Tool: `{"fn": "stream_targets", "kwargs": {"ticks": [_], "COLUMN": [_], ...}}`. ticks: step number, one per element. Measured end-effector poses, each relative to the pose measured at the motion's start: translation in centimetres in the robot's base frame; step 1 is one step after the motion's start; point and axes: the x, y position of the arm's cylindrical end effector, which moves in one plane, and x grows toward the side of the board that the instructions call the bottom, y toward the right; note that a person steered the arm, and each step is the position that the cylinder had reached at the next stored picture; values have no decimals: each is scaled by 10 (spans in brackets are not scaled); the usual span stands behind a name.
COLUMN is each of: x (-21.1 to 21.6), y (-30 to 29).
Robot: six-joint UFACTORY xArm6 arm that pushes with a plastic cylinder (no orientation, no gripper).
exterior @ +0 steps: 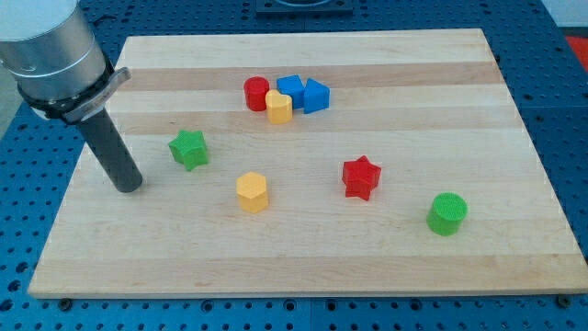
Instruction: Push the green star closer to the yellow heart and red circle
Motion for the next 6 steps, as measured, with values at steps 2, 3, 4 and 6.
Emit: {"fn": "stream_targets", "kwargs": {"ticks": [2,3,4,6], "x": [-26,-48,-57,-15], "y": [15,34,48,52]}}
